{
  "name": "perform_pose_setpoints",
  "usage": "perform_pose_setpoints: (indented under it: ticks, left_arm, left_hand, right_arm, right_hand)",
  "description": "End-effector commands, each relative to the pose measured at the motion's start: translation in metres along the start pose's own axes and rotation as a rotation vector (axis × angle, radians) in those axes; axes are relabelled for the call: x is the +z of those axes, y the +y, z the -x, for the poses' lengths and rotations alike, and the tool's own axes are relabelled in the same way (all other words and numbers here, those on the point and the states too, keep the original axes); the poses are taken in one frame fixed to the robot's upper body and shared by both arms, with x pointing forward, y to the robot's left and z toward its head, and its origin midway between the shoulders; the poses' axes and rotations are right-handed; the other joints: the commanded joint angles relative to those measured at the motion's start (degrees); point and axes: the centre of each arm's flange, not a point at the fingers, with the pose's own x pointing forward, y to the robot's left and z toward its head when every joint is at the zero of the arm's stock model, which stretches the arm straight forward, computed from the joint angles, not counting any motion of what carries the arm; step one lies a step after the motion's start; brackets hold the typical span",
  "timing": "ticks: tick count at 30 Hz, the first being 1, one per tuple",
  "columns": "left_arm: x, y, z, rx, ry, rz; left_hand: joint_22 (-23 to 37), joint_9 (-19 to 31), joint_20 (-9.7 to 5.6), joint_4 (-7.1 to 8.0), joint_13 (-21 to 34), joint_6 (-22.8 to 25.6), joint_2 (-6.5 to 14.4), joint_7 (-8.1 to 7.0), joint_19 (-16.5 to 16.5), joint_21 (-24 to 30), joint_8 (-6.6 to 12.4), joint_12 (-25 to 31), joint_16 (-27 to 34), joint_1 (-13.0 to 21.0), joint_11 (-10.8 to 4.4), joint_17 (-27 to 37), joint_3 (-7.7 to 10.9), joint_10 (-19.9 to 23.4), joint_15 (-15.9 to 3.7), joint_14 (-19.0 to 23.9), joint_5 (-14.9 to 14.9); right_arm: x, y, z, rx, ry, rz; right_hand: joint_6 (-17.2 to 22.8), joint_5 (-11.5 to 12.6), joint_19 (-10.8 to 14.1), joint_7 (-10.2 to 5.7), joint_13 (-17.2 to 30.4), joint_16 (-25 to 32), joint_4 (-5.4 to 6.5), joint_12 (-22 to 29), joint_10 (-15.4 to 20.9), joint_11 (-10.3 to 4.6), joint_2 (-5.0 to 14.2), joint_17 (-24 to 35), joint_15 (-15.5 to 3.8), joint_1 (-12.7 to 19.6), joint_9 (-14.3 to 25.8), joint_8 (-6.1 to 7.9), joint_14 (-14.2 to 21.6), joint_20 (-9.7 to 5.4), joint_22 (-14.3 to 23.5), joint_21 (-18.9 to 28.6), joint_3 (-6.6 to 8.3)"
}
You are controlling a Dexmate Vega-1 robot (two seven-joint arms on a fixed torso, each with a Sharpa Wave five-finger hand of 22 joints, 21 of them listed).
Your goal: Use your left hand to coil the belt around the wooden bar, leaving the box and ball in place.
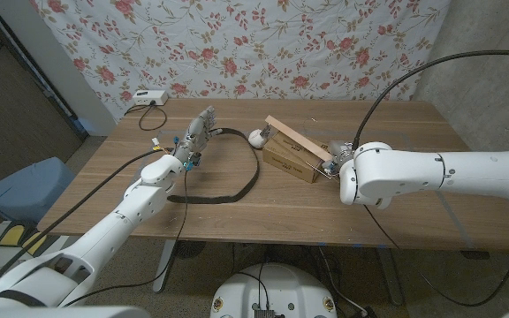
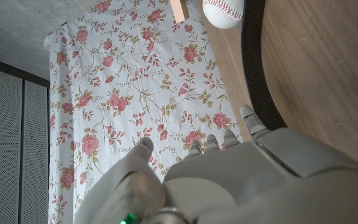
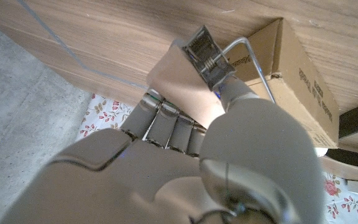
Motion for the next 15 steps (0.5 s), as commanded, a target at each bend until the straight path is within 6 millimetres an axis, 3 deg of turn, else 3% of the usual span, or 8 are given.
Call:
perform_pose_setpoints:
  ticks: [1, 3, 7, 8, 15]
  left_arm:
    - [0.001, 0.002, 0.005, 0.002, 0.001, -0.006]
    - [0.004, 0.003, 0.007, 0.003, -0.002, -0.015]
    - [0.015, 0.006, 0.012, 0.022, 0.03, -0.107]
    - [0.019, 0.007, 0.013, 0.029, 0.035, -0.138]
    - [0.041, 0.012, 0.03, 0.129, 0.093, -0.304]
  left_hand:
    - [0.3, 0.3, 0.34, -0.15, 0.1, -2.6, -0.2, -0.14, -4.8, -0.2, -0.1, 0.0, 0.0, -0.3, 0.24, 0.1, 0.12, -3.2, 0.39, -2.1, 0.4]
    - [0.3, 0.3, 0.32, -0.15, 0.1, -2.6, -0.2, -0.15, -4.8, -0.2, -0.1, 0.0, 0.0, -0.3, 0.21, 0.1, 0.13, -3.2, 0.35, -2.1, 0.4]
    - [0.3, 0.3, 0.13, -0.58, 0.1, -2.9, -0.1, -0.37, -4.5, -0.4, -0.15, 0.2, 0.1, 0.2, 0.28, 0.1, 0.38, -2.6, 0.34, -1.7, 0.4]
    - [0.2, 0.3, -0.32, -2.09, 0.1, -2.7, 0.1, -0.57, -3.3, -0.4, 0.06, 0.6, 0.5, 1.8, 0.35, -0.1, 1.2, -1.4, 0.36, -0.1, 0.2]
    - [0.3, 0.4, -0.88, -7.89, 0.2, -0.4, -0.3, -0.19, -1.1, -0.9, 0.76, 1.7, 1.3, 7.6, 1.05, -0.1, 3.62, 3.1, 0.79, 5.3, -1.0]
  right_arm:
    - [-0.016, 0.008, 0.0, -0.21, 0.04, -0.053]
    - [-0.016, 0.009, 0.0, -0.277, 0.043, -0.053]
    - [-0.02, 0.008, 0.001, -0.391, 0.067, -0.066]
    - [-0.02, 0.008, 0.002, -0.42, 0.073, -0.067]
    - [-0.025, 0.006, 0.003, -0.567, 0.091, -0.08]
  right_hand:
    - [7.4, 1.6, -1.8, -2.0, 7.3, 3.2, 2.98, 4.5, 0.6, -1.84, 6.8, 8.5, -3.61, 2.8, 3.5, 0.63, 0.3, -1.3, 3.0, 4.9, -1.27]
    - [7.6, 2.4, -2.7, -1.87, 10.8, 4.1, 4.43, 6.4, 0.3, -2.39, 6.96, 12.9, -3.57, 2.3, 5.5, 1.39, -0.4, -1.6, 3.5, 6.9, -0.76]
    - [7.5, 2.8, -3.8, -2.37, 12.9, 4.6, 5.15, 7.3, 0.1, -3.11, 6.76, 15.4, -3.54, 2.0, 7.0, 2.01, -0.7, -2.19, 3.7, 7.7, -0.62]
    - [7.6, 2.9, -3.9, -2.26, 13.4, 4.8, 5.27, 7.6, 0.1, -3.19, 6.76, 16.0, -3.57, 1.9, 7.3, 2.22, -0.8, -2.28, 3.8, 8.0, -0.58]
    - [7.7, 3.5, -5.0, -2.19, 13.9, 5.9, 5.91, 7.5, 0.3, -3.36, 6.45, 18.8, -3.53, 1.8, 9.6, 3.51, -1.2, -2.64, 4.0, 9.5, -0.47]
